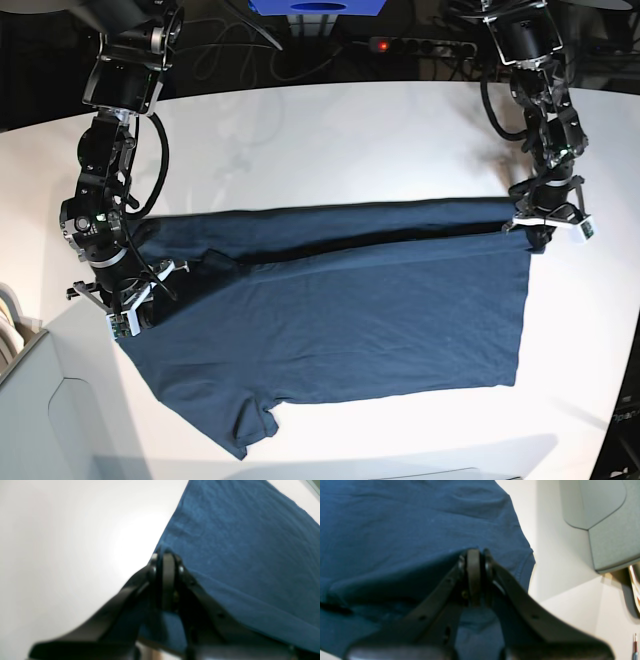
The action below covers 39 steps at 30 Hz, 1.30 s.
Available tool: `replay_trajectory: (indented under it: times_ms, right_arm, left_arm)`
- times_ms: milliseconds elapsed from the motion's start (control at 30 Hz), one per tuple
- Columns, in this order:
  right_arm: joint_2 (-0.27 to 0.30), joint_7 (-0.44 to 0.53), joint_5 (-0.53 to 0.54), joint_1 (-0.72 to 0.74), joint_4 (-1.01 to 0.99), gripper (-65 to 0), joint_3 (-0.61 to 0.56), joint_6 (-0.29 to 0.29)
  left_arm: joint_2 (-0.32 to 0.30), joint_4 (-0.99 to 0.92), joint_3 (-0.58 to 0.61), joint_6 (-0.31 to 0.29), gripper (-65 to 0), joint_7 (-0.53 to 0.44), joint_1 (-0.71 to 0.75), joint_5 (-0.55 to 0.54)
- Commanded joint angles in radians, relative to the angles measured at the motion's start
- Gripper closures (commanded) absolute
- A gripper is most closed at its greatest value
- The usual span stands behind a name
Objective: Fold the T-shirt properly
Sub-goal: 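Lift the shoulder edge and fold it over the shirt body, then lower the folded edge and release it with both grippers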
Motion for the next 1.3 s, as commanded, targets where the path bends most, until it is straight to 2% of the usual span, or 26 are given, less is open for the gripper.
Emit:
replay_trajectory:
  times_ms: [0, 367, 433, 467, 600, 667, 733, 867, 1067, 1267]
  right_arm:
    - [0.008, 0.026, 0.011, 0.021, 0.015, -0.2, 0.0, 0.005]
    - [0.009, 0.017, 0.011, 0.033, -0.005, -0.8, -0.002, 0.005]
    - [0.012, 0.016, 0.011, 0.033, -0.008, -4.3, -0.002, 0.005]
    - [0.012, 0.016, 0.011, 0.03, -0.008, -7.7, -0.002, 0.005]
    - [0.014, 0.016, 0.009, 0.027, -0.008, -24.7, -0.003, 0.005]
    - [0.015, 0.016, 0.009, 0.026, -0.005, -29.9, -0.003, 0.005]
    - [0.015, 0.016, 0.008, 0.017, 0.0, -32.5, 0.0, 0.005]
    - [0.025, 0.016, 0.008, -0.014, 0.017, -32.6, 0.001, 0.005]
    - [0.026, 0.017, 0.008, -0.082, 0.072, -32.6, 0.001, 0.005]
    - [0.026, 0.017, 0.008, -0.143, 0.121, -32.6, 0.001, 0.005]
  left_arm:
    - [-0.014, 0.017, -0.003, -0.001, 0.0, -0.024, -0.014, -0.005]
    - [-0.013, 0.019, -0.003, -0.001, 0.0, -0.016, -0.014, -0.012]
    - [-0.013, 0.02, -0.003, 0.001, 0.0, -0.015, -0.014, -0.013]
    - [-0.013, 0.023, -0.003, 0.001, -1.8, -0.015, -0.014, -0.013]
    - [-0.013, 0.029, -0.003, 0.004, -18.2, -0.015, -0.013, -0.013]
    - [-0.014, 0.045, -0.003, 0.002, -24.4, -0.015, -0.013, -0.013]
    - [-0.013, 0.077, -0.003, 0.002, -29.9, -0.015, -0.008, -0.015]
    - [-0.008, 0.188, -0.003, 0.002, -37.7, -0.015, 0.027, -0.015]
    - [0.033, 0.241, -0.011, 0.001, -37.9, -0.016, 0.107, -0.012]
    - [0.058, 0.163, -0.012, 0.001, -37.9, -0.025, 0.145, -0.015]
